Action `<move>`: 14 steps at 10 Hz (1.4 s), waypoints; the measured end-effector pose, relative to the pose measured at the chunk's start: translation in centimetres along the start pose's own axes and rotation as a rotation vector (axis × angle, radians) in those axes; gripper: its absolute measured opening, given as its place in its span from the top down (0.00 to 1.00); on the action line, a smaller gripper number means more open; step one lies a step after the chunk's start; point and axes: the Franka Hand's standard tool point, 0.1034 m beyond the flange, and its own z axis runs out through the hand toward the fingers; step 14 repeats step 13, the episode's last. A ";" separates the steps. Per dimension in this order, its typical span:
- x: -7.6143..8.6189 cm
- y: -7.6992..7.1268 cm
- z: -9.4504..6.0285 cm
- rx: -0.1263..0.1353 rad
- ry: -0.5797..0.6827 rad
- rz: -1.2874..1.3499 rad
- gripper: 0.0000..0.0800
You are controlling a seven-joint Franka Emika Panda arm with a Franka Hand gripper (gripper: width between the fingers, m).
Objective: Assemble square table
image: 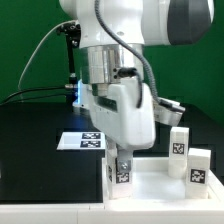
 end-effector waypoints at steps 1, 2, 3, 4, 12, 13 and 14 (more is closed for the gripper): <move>-0.2 -0.1 0.0 -0.003 -0.020 0.148 0.63; -0.5 -0.2 0.0 -0.009 -0.031 0.275 0.63; -0.6 -0.2 -0.1 -0.016 -0.035 0.344 0.63; -0.4 0.0 0.0 -0.024 -0.032 0.398 0.63; -0.6 -1.6 -4.1 0.030 -0.066 0.361 0.20; -0.7 -1.6 -4.1 0.030 -0.066 0.360 0.19; -0.7 -1.6 -4.1 0.030 -0.066 0.360 0.19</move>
Offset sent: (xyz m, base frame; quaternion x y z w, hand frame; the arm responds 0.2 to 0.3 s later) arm 0.0121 0.0001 0.0059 -0.0091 -0.0108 0.1907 0.9815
